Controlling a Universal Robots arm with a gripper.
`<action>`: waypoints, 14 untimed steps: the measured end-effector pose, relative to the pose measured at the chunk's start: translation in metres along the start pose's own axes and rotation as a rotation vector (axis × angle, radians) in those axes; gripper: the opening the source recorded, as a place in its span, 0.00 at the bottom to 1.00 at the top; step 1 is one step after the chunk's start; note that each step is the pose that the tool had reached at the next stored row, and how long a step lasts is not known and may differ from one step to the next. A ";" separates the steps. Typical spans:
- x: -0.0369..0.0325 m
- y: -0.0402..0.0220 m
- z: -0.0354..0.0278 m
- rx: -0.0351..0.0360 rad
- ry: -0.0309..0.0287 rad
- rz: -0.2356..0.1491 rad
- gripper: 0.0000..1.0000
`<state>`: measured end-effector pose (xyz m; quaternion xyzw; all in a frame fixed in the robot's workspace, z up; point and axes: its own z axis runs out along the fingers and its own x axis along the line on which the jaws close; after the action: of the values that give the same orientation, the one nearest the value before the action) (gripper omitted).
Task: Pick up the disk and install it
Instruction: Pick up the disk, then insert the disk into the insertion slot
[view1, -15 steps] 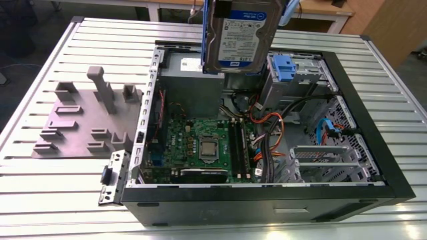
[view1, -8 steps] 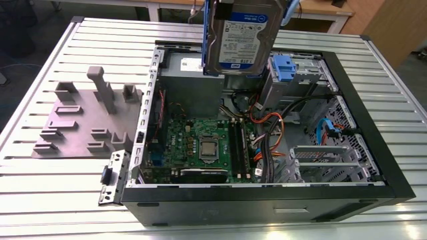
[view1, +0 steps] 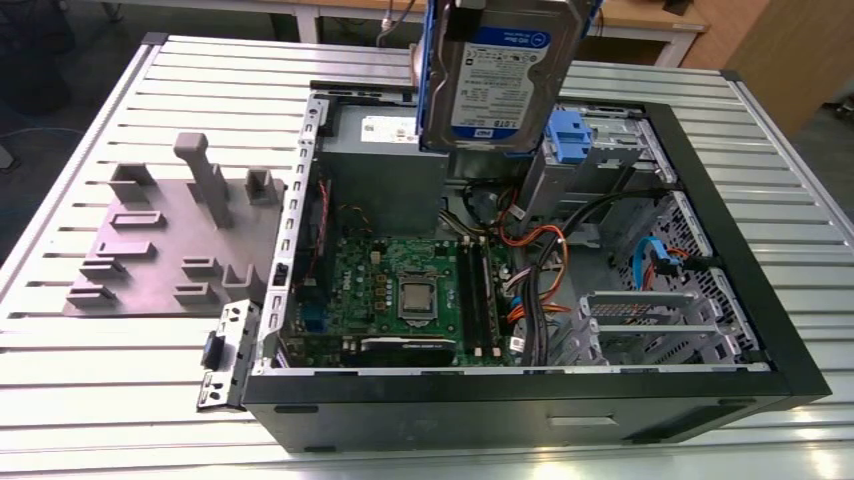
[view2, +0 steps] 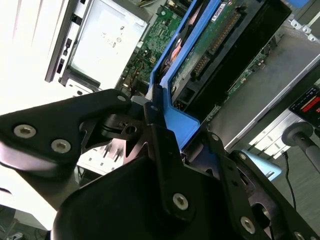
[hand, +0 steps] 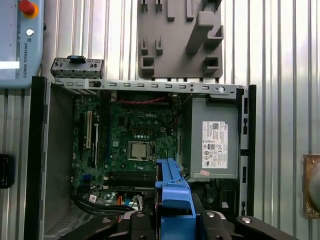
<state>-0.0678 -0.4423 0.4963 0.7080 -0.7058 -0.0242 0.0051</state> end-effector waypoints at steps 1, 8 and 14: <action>0.0000 -0.0006 0.0000 0.0000 0.0000 0.000 0.37; 0.0000 -0.0020 0.0005 0.0000 0.0000 0.000 0.37; 0.0012 -0.0020 0.0005 0.0000 0.0000 0.000 0.37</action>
<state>-0.0658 -0.4435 0.4957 0.7080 -0.7058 -0.0242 0.0051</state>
